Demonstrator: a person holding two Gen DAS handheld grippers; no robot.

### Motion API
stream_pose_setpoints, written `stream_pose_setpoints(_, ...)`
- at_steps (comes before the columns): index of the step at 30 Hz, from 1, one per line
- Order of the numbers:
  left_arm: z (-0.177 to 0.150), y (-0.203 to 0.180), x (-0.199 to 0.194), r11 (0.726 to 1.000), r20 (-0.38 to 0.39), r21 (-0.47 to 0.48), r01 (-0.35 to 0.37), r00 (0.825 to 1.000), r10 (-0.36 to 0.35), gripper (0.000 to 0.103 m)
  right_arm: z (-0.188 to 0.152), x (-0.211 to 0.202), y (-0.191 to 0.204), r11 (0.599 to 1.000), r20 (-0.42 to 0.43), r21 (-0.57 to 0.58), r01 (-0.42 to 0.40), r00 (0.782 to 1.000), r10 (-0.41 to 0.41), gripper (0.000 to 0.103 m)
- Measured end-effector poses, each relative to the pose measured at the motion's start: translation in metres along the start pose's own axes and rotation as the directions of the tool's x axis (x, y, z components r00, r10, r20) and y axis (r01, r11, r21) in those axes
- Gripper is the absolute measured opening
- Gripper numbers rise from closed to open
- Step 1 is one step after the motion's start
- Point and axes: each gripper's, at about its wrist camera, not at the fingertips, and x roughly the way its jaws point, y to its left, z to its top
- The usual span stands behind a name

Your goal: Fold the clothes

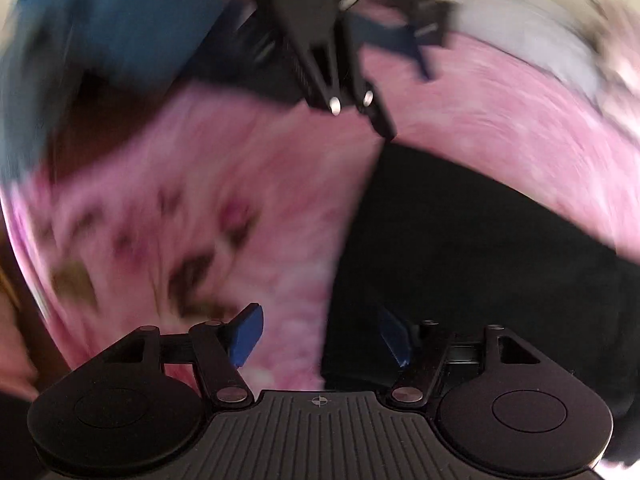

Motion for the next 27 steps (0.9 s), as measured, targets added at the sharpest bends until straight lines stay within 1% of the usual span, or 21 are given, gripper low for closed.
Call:
stream_pose_setpoints(1,-0.004,-0.015,0.0,0.997,0.014,0.071,-0.021,1.0,0.02,0.073,0.0,0.01,0.015,0.996,-0.026,-0.08,0.036,0.999,-0.038,0.067)
stream_pose_setpoints(2,-0.007,-0.026,0.005,0.991,0.026,0.129,-0.041,0.999,0.038,0.073,-0.005,0.016,0.025,0.987,-0.039,-0.142,0.076,0.996,-0.083,0.066)
stream_pose_setpoints(3,-0.009,-0.037,0.009,0.98,0.04,0.187,-0.061,0.998,0.054,0.073,-0.011,0.019,0.031,0.978,-0.044,-0.18,0.109,0.992,-0.119,0.066)
stream_pose_setpoints(4,-0.012,-0.049,0.014,0.966,0.054,0.244,-0.081,0.996,0.07,0.073,-0.016,0.021,0.031,0.973,-0.039,-0.188,0.136,0.989,-0.146,0.064)
stream_pose_setpoints(5,-0.014,-0.06,0.018,0.949,0.069,0.299,-0.101,0.994,0.084,0.073,-0.021,0.022,0.03,0.967,-0.036,-0.195,0.162,0.984,-0.172,0.058)
stream_pose_setpoints(6,-0.015,-0.068,0.024,0.931,0.088,0.342,-0.125,0.991,0.101,0.073,-0.024,0.024,0.028,0.963,-0.036,-0.196,0.183,0.98,-0.194,0.041)
stream_pose_setpoints(7,-0.014,-0.07,0.032,0.92,0.104,0.363,-0.147,0.988,0.116,0.073,-0.027,0.023,0.024,0.96,-0.035,-0.2,0.198,0.977,-0.209,0.034)
stream_pose_setpoints(8,-0.012,-0.071,0.039,0.913,0.117,0.374,-0.163,0.985,0.128,0.072,-0.029,0.021,0.021,0.959,-0.034,-0.199,0.204,0.976,-0.215,0.033)
stream_pose_setpoints(9,-0.01,-0.071,0.047,0.905,0.129,0.385,-0.179,0.982,0.14,0.069,-0.03,0.019,0.016,0.963,-0.032,-0.187,0.193,0.979,-0.202,0.025)
stream_pose_setpoints(10,-0.008,-0.069,0.054,0.903,0.133,0.386,-0.188,0.98,0.147,0.063,-0.03,0.016,0.012,0.966,-0.033,-0.18,0.185,0.98,-0.194,0.017)
stream_pose_setpoints(12,0.002,-0.054,0.052,0.92,0.12,0.348,-0.178,0.982,0.145,0.04,-0.027,0.01,0.002,0.977,-0.034,-0.139,0.164,0.985,-0.17,0.012)
stream_pose_setpoints(13,0.007,-0.045,0.048,0.93,0.112,0.326,-0.17,0.984,0.141,0.025,-0.025,0.006,-0.003,0.981,-0.03,-0.116,0.152,0.987,-0.157,0.011)
stream_pose_setpoints(14,0.012,-0.036,0.044,0.939,0.105,0.303,-0.163,0.985,0.137,0.02,-0.023,0.0,-0.008,0.985,-0.022,-0.098,0.142,0.989,-0.145,0.011)
stream_pose_setpoints(17,0.028,-0.01,0.033,0.962,0.083,0.233,-0.141,0.989,0.125,0.016,-0.015,-0.02,-0.021,0.993,0.004,-0.044,0.11,0.994,-0.11,0.01)
stream_pose_setpoints(20,0.045,0.016,0.021,0.98,0.062,0.161,-0.12,0.992,0.111,0.015,-0.004,-0.046,-0.036,0.997,0.045,0.037,0.063,0.997,-0.065,0.009)
stream_pose_setpoints(22,0.055,0.033,0.013,0.988,0.049,0.113,-0.106,0.994,0.101,0.015,-0.002,-0.072,-0.048,0.994,0.085,0.089,0.056,0.994,-0.063,0.009)
stream_pose_setpoints(24,0.068,0.053,0.005,0.993,0.043,0.066,-0.094,0.995,0.091,0.015,-0.004,-0.101,-0.069,0.987,0.128,0.147,0.067,0.988,-0.086,0.009)
stream_pose_setpoints(27,0.101,0.094,-0.006,0.996,0.059,0.042,-0.073,0.996,0.071,0.015,-0.009,-0.138,-0.106,0.97,0.178,0.23,0.079,0.976,-0.122,0.008)
